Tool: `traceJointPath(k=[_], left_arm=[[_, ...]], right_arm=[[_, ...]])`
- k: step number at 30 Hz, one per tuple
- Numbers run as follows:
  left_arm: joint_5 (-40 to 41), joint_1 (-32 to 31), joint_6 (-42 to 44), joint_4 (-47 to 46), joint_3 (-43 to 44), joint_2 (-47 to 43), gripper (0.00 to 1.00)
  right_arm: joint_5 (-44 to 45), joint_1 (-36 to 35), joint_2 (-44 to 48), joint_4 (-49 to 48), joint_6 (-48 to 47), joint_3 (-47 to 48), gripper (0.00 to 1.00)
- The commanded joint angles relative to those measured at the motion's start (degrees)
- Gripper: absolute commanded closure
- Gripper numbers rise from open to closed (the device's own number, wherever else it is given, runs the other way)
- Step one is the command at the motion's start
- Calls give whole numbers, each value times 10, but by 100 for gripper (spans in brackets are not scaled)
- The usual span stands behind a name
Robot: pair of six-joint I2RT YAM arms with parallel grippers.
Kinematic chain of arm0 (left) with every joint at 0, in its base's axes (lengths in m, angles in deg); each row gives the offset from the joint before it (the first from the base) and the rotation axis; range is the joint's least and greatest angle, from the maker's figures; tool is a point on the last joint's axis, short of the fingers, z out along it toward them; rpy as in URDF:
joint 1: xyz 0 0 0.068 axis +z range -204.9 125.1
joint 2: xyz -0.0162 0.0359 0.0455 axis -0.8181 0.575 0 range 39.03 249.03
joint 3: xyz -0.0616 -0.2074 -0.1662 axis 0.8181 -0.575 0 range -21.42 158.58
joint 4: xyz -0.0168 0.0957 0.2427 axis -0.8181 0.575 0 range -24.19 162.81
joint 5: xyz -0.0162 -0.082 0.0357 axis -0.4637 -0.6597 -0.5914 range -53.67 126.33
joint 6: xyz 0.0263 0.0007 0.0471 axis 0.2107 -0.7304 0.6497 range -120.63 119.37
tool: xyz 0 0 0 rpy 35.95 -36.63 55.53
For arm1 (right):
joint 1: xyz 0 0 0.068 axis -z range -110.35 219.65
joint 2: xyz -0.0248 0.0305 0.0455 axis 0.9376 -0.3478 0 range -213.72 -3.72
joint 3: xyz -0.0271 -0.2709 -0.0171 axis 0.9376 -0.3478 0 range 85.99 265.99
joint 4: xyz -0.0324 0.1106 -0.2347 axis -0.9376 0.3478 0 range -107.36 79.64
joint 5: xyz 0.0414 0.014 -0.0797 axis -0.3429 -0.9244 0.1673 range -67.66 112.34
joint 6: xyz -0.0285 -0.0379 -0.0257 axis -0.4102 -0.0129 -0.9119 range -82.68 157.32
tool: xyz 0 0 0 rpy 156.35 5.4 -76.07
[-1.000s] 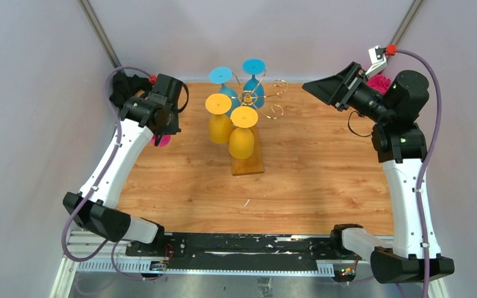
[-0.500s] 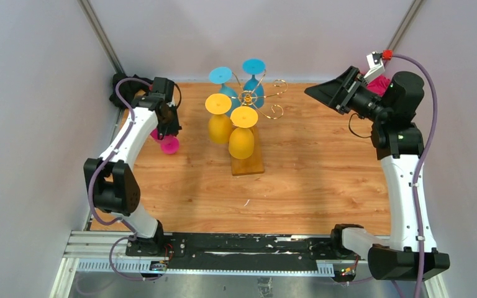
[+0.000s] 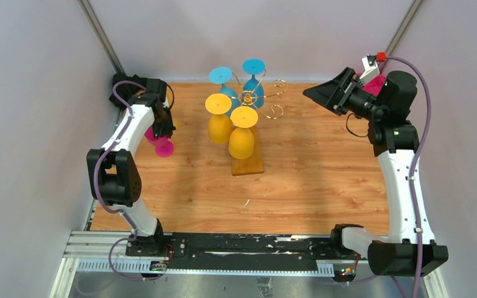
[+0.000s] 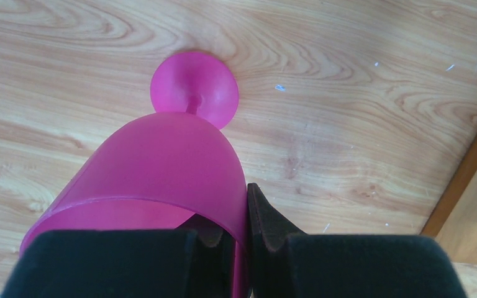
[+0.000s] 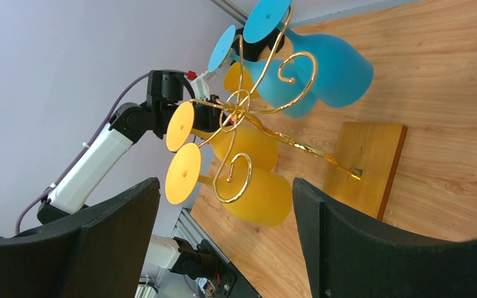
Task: Take the wine glass off the wine glass rack
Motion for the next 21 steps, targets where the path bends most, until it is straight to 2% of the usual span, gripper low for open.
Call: traceJointPath(k=[1,4,9,11,17,21], left_arm=[[1,4,16,-3,6,23,87],[4,4,17,2,6,31,79],[31,4,10,15,10,8,55],[42,4,10,26,20,-5,50],[66,4,12,66,73,-51,47],[53,4,12,83,113,-81,46]], right_arm=[[-14,9,5,1,-10,-10,17],[-15,9,5,1,-8,-11,17],[-16,9,7,-6,-4,-17,17],[-19,9,8,-14,2,-22,17],[-30,9,10,-29,13,-29,17],[-37,8,10,-30,14,-38,21]])
